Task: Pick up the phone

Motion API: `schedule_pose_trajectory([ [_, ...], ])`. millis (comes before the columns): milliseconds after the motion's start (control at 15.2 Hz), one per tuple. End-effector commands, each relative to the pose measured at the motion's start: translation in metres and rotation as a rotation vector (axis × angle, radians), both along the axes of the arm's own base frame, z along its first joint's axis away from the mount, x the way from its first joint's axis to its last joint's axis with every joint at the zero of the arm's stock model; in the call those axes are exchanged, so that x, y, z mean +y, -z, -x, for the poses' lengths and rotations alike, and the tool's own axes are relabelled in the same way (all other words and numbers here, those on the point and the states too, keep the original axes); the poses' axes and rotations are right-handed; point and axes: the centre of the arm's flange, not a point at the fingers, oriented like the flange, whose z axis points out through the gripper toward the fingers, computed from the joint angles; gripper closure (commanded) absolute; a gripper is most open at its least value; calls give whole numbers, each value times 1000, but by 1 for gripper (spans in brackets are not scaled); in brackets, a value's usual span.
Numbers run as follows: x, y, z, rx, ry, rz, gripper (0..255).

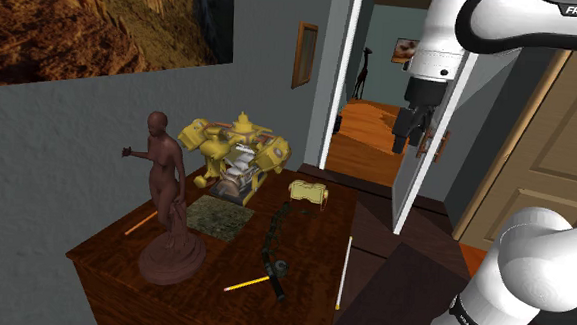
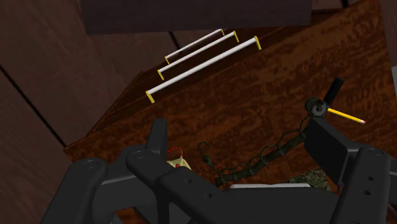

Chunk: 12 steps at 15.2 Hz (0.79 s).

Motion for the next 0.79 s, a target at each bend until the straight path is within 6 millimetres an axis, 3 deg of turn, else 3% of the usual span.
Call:
schedule_pose_trajectory([
  [0, 0, 0, 0, 0, 0, 0, 0],
  [726, 83, 104, -57, -13, 184, 16, 0],
])
